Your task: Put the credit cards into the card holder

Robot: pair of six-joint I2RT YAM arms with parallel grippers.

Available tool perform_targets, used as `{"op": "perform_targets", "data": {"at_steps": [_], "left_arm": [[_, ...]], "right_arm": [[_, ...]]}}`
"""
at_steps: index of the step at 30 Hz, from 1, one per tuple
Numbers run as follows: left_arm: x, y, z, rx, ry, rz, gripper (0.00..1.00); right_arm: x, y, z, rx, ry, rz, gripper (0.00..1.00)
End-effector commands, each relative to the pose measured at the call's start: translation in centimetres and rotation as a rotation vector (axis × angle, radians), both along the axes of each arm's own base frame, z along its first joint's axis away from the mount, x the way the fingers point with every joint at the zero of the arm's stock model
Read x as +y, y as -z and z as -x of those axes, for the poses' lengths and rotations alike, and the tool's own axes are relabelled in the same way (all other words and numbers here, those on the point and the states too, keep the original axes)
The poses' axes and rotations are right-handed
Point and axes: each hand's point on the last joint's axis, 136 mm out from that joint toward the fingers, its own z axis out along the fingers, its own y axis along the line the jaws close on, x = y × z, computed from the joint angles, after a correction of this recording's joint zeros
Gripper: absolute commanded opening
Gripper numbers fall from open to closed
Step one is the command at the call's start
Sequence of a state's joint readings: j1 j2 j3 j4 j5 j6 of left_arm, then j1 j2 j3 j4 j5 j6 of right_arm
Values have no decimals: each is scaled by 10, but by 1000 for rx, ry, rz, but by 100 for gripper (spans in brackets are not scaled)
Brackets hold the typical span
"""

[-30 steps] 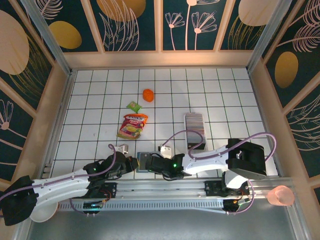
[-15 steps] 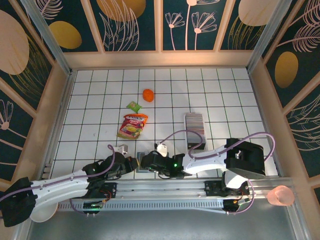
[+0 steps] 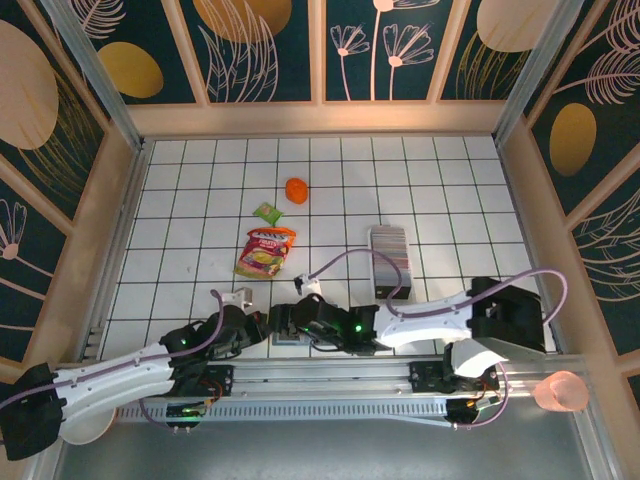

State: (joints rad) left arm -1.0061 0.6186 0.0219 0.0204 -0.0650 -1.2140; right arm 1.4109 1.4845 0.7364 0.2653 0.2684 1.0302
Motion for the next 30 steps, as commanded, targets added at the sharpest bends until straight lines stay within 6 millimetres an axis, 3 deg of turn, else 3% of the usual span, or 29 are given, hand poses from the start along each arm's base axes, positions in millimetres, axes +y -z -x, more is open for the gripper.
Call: {"op": "perform_targets", "data": {"at_steps": [1,6,10,13,16,20,24,30], "left_arm": [[8,5,-1,5,-35,-17,4],[8,2,-3,-3,-43,-19,4],[8,0,-5,-9,-48,-23,4],[11,-3,-8,-28,-62,-35,6],[13,-9,-12,-49,-69,-55,8],[13,-16,-15,-69,-75,-62,13],[12,-24,-19,-90,-80,-70,16],[10,-33,-24,-106,-92,-68,23]], "right_arm": [[-2,-51,-12,-183,-37,-70,47],[-17,-80,-24,-314,-76,-16,48],[-49,-98,-45,-439,-49,117,47],[-71,-117,-59,-643,-103,204,51],[-83,-123,-56,-951,-322,386,53],[-115,-110,-59,-1205,-579,689,67],[-162,-100,-72,-1169,-727,808,77],[-235,-63,-97,-1119,-830,1133,79]]}}
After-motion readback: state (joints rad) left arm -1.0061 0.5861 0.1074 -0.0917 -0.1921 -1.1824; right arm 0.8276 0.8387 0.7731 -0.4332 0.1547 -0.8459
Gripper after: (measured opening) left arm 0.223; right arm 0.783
